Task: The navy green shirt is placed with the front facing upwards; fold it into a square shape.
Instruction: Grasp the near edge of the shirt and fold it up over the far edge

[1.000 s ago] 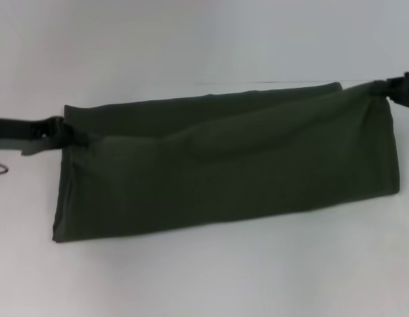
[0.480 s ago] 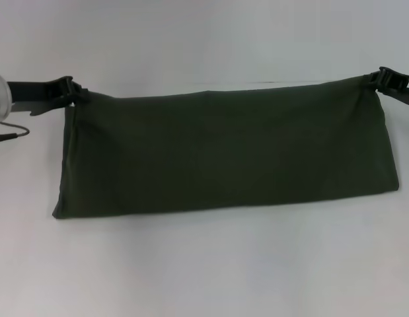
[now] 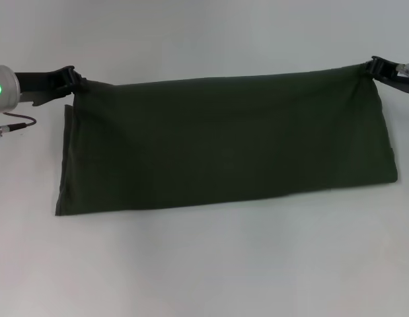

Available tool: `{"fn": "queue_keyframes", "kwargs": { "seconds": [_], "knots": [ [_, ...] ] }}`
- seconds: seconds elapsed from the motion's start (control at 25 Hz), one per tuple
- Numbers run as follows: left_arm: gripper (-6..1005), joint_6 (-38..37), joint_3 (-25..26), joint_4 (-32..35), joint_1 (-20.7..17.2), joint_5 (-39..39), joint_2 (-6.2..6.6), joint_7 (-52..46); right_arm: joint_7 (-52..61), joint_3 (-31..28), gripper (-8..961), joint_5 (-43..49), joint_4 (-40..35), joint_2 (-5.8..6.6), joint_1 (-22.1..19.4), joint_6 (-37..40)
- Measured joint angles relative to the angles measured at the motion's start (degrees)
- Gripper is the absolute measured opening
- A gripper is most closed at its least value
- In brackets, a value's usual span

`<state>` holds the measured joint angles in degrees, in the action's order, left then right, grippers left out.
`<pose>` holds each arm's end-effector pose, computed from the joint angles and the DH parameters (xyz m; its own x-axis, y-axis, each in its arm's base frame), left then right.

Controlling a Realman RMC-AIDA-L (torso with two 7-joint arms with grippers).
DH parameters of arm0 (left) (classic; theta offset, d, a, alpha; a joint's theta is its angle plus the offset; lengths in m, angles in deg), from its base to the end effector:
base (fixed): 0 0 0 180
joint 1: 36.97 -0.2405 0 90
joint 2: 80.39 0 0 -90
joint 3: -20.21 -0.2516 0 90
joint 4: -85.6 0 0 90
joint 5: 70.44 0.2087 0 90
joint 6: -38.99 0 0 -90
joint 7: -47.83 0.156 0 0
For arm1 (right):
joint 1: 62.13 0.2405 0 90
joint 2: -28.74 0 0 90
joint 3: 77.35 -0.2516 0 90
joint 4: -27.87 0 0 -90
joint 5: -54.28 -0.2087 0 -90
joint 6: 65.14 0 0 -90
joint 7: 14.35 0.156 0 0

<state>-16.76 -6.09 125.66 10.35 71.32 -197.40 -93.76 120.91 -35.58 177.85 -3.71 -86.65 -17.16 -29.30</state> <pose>-0.2593 0.4608 0.0526 0.2043 0.7009 0.6834 0.9725 -0.0653 -0.2238 0.2723 0.4770 0.0423 0.2522 -0.5836 -0.7719 -0.9548 -0.0201 -0.2967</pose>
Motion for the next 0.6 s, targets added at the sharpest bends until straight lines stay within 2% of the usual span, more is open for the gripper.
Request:
{"fn": "queue_keyframes", "kwargs": {
  "seconds": [0.2,0.6],
  "knots": [
    [62,1.8,-0.6,-0.7,0.3,0.1,-0.06,-0.5,0.0,2.2,60,0.7,3.4,0.86,2.7,-3.4],
    [62,3.4,-0.9,-0.9,0.6,0.0,-0.04,-0.8,-0.1,3.2,60,0.7,3.9,0.97,4.6,-5.9]
  ]
}}
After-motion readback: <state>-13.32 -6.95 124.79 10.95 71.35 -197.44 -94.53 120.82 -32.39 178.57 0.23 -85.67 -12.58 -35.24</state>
